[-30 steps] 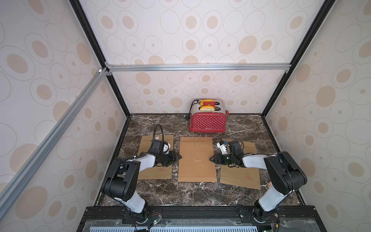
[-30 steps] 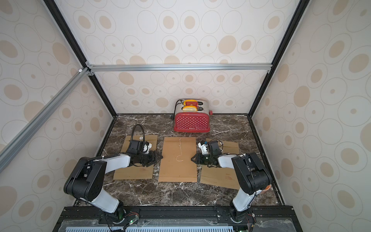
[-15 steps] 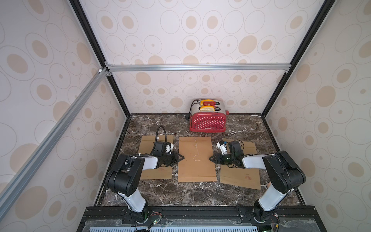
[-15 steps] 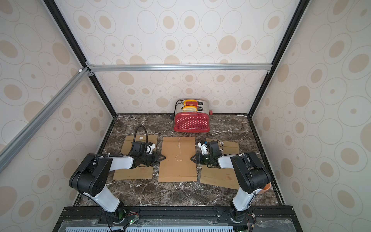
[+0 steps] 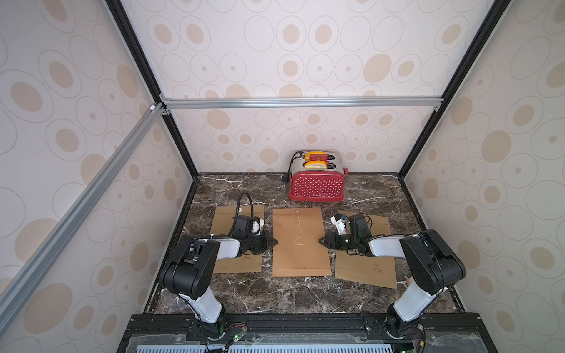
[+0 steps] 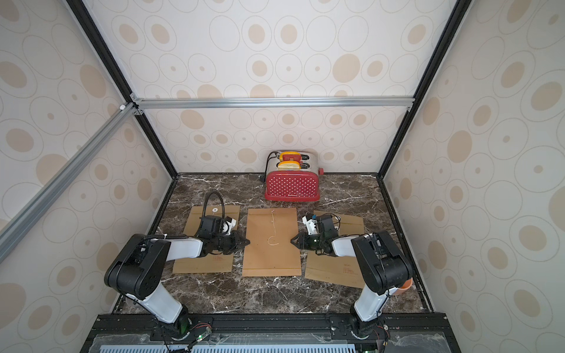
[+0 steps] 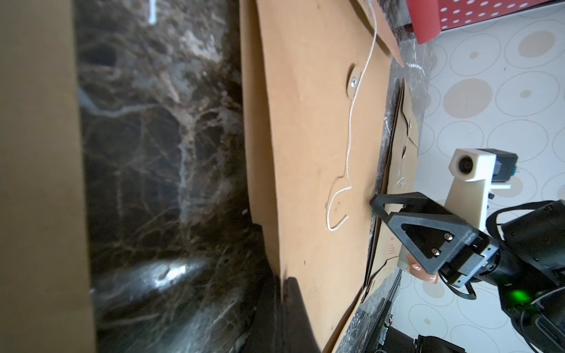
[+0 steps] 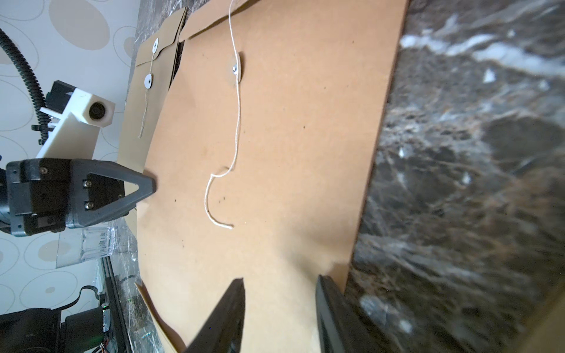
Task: Close the mouth of the file bag
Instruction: Pick up the file bag from the center of the board.
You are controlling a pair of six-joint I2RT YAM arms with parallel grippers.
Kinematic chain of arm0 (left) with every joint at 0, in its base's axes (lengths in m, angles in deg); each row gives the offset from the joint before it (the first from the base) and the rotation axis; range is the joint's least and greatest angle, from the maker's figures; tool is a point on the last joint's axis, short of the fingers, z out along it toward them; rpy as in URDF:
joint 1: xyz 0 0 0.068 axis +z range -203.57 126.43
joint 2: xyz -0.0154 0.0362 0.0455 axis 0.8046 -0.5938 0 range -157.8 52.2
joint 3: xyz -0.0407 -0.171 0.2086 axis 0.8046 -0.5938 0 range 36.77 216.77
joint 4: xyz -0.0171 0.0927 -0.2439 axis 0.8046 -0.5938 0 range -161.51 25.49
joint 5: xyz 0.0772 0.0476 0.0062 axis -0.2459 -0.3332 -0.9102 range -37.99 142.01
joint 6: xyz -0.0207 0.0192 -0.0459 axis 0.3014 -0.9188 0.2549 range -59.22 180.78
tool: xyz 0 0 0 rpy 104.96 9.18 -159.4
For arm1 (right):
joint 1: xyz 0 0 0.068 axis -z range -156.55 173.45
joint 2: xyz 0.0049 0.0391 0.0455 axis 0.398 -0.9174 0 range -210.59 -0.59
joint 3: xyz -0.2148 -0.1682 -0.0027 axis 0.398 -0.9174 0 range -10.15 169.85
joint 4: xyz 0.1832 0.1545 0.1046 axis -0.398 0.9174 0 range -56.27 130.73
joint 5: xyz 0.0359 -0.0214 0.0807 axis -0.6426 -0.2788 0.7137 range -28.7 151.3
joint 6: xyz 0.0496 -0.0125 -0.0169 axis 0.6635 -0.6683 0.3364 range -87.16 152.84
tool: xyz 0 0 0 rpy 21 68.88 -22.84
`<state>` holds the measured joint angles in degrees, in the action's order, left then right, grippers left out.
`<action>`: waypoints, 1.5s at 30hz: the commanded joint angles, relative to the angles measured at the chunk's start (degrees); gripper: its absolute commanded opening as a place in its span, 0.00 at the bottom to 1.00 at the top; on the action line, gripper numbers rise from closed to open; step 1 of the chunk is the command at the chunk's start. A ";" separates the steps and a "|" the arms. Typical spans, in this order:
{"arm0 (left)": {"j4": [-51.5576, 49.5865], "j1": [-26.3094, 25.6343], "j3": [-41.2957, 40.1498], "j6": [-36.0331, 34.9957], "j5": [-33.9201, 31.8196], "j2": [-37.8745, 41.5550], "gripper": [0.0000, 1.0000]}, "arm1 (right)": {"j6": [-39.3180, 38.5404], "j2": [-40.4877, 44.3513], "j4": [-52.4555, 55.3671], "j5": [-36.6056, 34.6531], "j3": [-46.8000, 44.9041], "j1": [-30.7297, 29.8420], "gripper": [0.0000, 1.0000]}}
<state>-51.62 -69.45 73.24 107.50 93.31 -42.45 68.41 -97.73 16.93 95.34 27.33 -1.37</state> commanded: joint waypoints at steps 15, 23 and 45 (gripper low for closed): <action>-26.35 -0.45 20.53 -9.70 1.01 21.27 0.00 | -6.17 30.12 19.80 2.65 1.65 11.70 0.52; -22.31 -0.46 30.92 -9.97 8.50 22.25 0.00 | -5.93 36.98 14.90 14.45 7.44 19.12 0.56; -4.94 -0.72 18.02 -10.46 18.17 29.52 0.00 | 16.17 17.45 -18.91 36.26 12.48 22.16 0.61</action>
<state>-59.77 -70.00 90.66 98.03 109.86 -14.32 83.34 -80.99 2.68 129.28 38.71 21.60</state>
